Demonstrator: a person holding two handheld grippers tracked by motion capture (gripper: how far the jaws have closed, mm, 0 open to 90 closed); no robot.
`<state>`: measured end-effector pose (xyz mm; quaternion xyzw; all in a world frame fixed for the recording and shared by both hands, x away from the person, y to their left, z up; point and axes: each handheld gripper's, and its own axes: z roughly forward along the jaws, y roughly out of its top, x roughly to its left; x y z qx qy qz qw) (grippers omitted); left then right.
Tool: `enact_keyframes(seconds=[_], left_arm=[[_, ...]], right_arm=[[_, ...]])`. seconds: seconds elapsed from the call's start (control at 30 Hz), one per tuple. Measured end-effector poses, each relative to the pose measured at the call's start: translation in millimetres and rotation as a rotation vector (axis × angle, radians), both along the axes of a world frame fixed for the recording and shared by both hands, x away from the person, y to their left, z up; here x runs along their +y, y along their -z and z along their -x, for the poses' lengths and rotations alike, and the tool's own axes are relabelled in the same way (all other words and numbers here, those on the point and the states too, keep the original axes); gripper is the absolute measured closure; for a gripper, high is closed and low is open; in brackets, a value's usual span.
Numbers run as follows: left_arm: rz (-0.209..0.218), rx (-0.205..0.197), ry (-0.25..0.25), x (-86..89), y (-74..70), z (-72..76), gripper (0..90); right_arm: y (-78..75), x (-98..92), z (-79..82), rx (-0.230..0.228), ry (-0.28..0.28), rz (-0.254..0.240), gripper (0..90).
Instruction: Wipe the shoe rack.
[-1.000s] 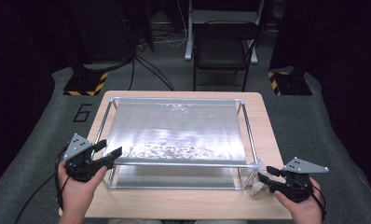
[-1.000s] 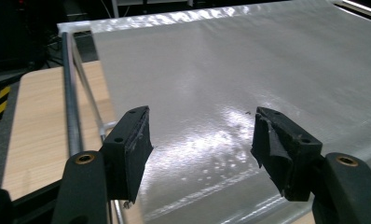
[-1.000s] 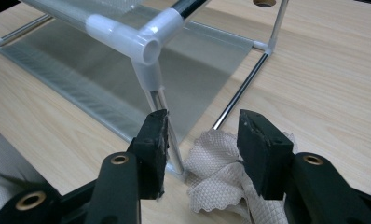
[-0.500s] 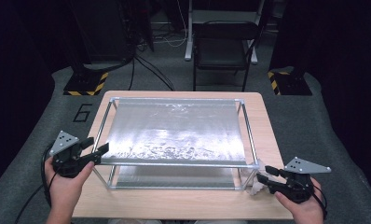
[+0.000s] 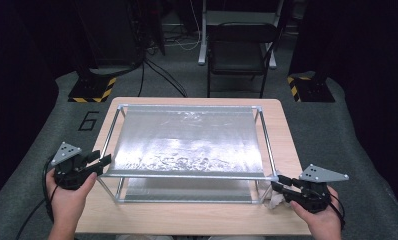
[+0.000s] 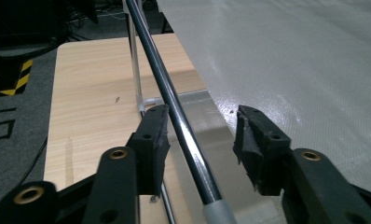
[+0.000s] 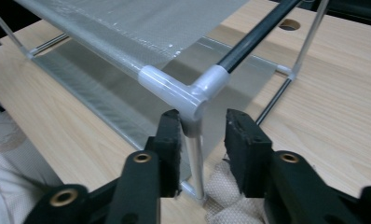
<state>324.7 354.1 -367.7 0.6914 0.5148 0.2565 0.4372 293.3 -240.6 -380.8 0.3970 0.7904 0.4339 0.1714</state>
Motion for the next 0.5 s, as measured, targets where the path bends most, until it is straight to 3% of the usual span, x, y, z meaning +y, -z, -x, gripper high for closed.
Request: enact_keyframes(seconds=[0.1,0.27,0.5], left_arm=[[-0.005,0.029,-0.009,3.5,3.1,-0.4,61.1],[-0.006,0.046,0.005,4.9,5.6,0.1,64.7],[0.003,0.037,-0.030,9.2,6.9,5.8,64.4]], right_arm=[[-2.0,3.4,-2.9,0.005,-0.022,0.018,75.6],[-2.8,6.2,-7.3,0.009,-0.034,0.021,78.2],[-2.7,12.4,-21.7,0.003,-0.041,0.028,78.8]])
